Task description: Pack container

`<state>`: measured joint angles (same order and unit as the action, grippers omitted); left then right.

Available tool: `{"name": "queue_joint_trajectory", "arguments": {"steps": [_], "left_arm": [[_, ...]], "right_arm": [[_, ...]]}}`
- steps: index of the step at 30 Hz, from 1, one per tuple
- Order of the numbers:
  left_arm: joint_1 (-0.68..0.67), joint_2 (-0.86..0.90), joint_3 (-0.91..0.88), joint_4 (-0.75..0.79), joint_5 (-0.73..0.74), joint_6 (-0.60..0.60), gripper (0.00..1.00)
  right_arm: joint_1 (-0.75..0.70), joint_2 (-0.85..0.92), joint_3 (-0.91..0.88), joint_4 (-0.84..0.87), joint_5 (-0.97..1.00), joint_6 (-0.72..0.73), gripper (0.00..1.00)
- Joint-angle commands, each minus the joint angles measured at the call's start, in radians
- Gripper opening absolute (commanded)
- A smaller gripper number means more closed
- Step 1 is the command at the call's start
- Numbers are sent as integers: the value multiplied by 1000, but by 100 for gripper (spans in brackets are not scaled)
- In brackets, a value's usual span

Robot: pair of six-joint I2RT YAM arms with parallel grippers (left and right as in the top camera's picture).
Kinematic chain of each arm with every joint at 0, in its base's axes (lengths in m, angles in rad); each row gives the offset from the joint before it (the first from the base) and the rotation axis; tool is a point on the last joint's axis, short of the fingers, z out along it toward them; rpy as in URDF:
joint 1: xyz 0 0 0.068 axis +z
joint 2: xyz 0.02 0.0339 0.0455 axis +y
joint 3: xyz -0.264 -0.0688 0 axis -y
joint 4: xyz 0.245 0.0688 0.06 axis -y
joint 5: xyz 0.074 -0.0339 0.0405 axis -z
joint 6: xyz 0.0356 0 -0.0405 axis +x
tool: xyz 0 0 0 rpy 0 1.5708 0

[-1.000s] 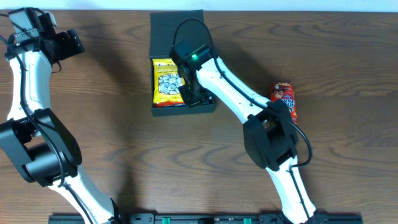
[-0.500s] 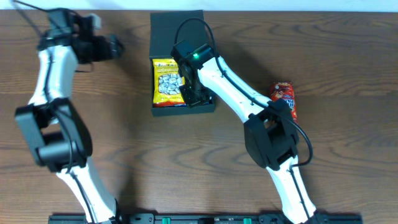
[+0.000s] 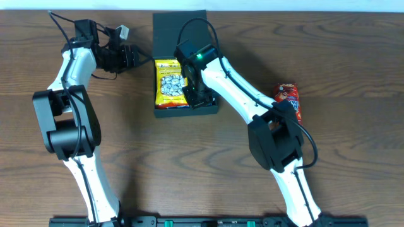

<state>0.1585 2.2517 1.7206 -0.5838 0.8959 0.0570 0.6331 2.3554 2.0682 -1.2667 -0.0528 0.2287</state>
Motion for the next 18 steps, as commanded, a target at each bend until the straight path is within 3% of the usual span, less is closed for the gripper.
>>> {"name": "queue_joint_trajectory", "arguments": {"steps": [1, 6, 11, 14, 18], "left_arm": [[-6, -2, -3, -19, 44, 6, 66], [-44, -2, -3, -32, -16, 10, 52], [-79, -2, -3, -37, -42, 10, 47], [-88, -2, -3, -49, -112, 5, 36], [-89, -3, -3, -70, -183, -6, 30]], "right_arm": [[-14, 11, -8, -9, 3, -18, 1], [-28, 11, -8, -9, 3, -17, 2], [-44, 11, -8, -10, 3, -17, 1], [-47, 11, -7, -10, 3, -17, 2], [-47, 11, -8, -13, 3, -17, 2]]}}
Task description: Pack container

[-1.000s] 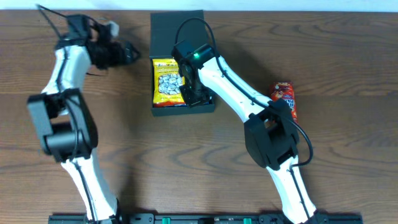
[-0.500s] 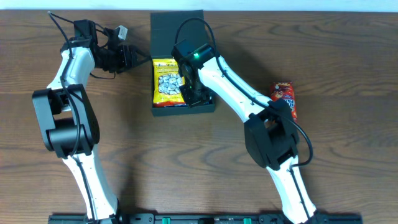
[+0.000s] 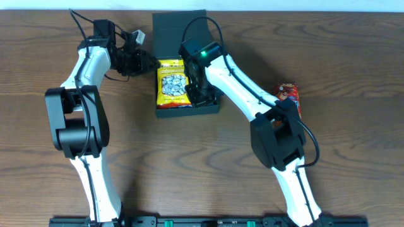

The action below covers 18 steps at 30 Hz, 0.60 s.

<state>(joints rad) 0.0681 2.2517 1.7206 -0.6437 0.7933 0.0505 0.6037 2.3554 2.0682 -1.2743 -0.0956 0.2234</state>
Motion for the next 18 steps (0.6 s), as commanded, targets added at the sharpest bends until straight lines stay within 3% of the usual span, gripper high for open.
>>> {"name": "queue_joint_trajectory", "arguments": {"steps": [1, 6, 18], "left_arm": [[2, -4, -3, -10, -95, -7, 27], [0, -31, 43, -11, -133, -26, 6], [-98, -56, 70, -47, -263, -25, 6]], "right_arm": [[-18, 11, -8, -5, 46, -11, 1], [-18, 11, -8, -5, 46, -11, 1], [-24, 6, 3, -21, 39, -11, 1]]}}
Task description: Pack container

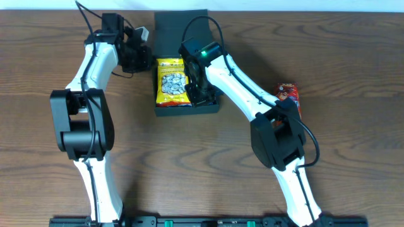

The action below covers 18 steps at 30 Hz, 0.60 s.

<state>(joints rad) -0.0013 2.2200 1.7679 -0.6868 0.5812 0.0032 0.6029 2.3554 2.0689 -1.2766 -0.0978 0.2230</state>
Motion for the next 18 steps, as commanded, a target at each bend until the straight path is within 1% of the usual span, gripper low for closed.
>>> {"name": "queue_joint_trajectory", "arguments": {"steps": [1, 7, 10, 18], "left_arm": [[-37, -24, 23, -7, -61, 23, 6], [-66, -24, 26, -16, -92, 19, 6], [-66, -24, 27, -18, -95, 19, 6], [-66, -24, 27, -21, -95, 19, 6]], "right_arm": [[-24, 3, 8, -23, 41, -11, 1], [-39, -16, 16, -33, 50, -19, 2], [-42, -16, 16, -33, 107, -19, 1], [-43, -13, 3, 92, 135, -37, 2]]}}
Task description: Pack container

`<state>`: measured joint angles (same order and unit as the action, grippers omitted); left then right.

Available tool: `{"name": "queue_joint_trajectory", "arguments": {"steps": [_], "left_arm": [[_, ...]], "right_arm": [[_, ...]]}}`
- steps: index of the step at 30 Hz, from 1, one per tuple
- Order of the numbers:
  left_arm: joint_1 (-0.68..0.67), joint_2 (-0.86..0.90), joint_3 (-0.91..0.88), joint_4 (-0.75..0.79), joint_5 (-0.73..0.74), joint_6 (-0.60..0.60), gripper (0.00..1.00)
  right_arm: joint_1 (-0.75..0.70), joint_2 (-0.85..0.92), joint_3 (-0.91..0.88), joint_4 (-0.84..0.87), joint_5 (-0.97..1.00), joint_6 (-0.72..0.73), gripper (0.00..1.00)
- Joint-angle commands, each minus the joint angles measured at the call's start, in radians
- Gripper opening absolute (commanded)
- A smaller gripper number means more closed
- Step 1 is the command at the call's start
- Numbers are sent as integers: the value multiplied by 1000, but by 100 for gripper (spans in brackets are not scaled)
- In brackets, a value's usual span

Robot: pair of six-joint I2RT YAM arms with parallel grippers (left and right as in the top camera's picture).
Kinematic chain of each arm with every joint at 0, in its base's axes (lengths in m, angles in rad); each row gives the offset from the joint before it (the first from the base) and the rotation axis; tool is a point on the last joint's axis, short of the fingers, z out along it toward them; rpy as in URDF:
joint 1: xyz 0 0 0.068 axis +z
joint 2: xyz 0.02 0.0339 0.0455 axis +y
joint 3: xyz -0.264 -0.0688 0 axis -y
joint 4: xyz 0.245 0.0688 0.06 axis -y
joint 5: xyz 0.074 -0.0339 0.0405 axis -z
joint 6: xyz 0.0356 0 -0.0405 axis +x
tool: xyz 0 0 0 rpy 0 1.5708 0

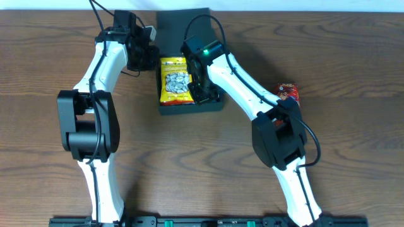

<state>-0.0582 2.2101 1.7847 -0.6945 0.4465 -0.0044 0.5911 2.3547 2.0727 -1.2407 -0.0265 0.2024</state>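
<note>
A black container [189, 105] sits at the back middle of the table, its lid [183, 25] folded open behind it. A yellow snack bag [175, 81] lies in its left half. My right gripper [203, 90] reaches down into the right half beside the bag; the wrist hides its fingers. My left gripper [150, 58] is against the container's left wall near the lid hinge; I cannot tell how its jaws stand. A red snack packet [288, 94] lies on the table to the right.
Brown wooden table [353, 157]. Cables loop off both wrists above the container. The right arm's lower link stands close to the red packet.
My left gripper moved right and now touches the container's left wall. The container and bag have shifted slightly to the right. My right gripper stays inside the container.
At first my left gripper hung well left of the container while the right one was inside it beside the yellow bag. At each later moment the left arm stood closer to the container, and now it is at the left wall. The red packet has not moved.
</note>
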Motion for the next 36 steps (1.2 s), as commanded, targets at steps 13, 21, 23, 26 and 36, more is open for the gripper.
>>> {"name": "queue_joint_trajectory", "arguments": {"steps": [13, 21, 23, 26, 36], "left_arm": [[-8, -14, 10, -12, 40, 35, 6], [-7, -14, 10, -13, 24, 35, 6], [-7, -14, 10, -13, 24, 35, 6], [-7, -14, 10, -13, 24, 35, 6], [-7, -14, 10, -13, 21, 35, 6]], "right_arm": [[-35, -67, -43, 164, 63, -49, 1], [-49, -157, -31, 178, 39, -85, 2], [-53, -157, -31, 178, 22, -88, 2], [-58, -156, -31, 190, 22, -88, 2], [-72, -175, -17, 209, 22, -89, 1]]}}
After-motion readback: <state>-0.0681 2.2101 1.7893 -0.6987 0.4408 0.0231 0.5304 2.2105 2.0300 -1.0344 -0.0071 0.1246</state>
